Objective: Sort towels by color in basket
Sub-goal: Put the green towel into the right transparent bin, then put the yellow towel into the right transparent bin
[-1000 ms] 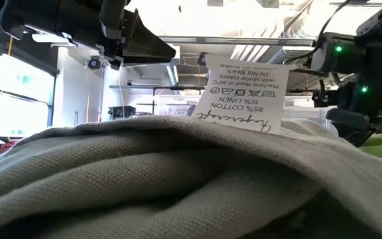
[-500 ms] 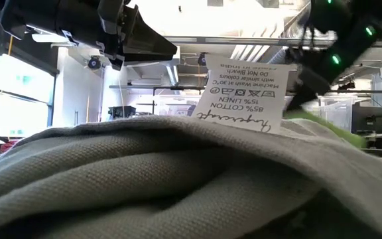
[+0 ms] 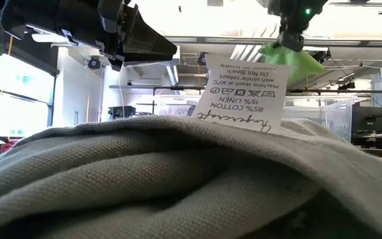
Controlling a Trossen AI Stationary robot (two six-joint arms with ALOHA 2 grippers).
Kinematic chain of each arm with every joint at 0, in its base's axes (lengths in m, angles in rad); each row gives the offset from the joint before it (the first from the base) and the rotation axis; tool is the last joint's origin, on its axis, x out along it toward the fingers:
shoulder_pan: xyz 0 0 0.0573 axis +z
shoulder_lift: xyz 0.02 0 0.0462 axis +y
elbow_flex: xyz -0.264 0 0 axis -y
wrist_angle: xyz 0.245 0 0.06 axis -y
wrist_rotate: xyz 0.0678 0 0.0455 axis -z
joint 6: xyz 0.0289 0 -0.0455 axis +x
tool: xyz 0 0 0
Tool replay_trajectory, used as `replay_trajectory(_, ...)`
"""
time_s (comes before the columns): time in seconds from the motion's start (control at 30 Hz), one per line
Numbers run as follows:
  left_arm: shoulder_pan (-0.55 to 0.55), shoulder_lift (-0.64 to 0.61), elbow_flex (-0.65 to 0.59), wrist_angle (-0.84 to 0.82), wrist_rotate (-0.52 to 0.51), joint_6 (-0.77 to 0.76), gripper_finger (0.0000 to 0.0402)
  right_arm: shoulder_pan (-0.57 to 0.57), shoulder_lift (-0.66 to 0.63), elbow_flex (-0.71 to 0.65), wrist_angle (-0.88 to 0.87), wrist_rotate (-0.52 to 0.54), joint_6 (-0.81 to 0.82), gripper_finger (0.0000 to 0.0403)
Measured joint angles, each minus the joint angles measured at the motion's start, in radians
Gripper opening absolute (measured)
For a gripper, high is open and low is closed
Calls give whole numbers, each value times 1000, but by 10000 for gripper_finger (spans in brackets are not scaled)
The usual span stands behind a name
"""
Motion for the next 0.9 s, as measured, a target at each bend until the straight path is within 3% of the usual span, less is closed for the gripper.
replay_trajectory(0.23,-1,0,0,-4,0,25,107,-232,1,-21,-222,-168,149,61)
replay_trajectory(0.5,1,0,0,-4,0,26,107,-309,1,-31,-207,-265,248,130)
replay_trajectory(0.6,1,0,0,-3,0,26,107,-301,-3,-29,-209,-273,314,136)
replay_trajectory(0.7,1,0,0,-3,0,26,107,-251,-26,-29,-226,-356,396,137)
replay_trajectory(0.9,1,1,0,1,0,26,107,-17,-117,-28,-310,-565,625,137)
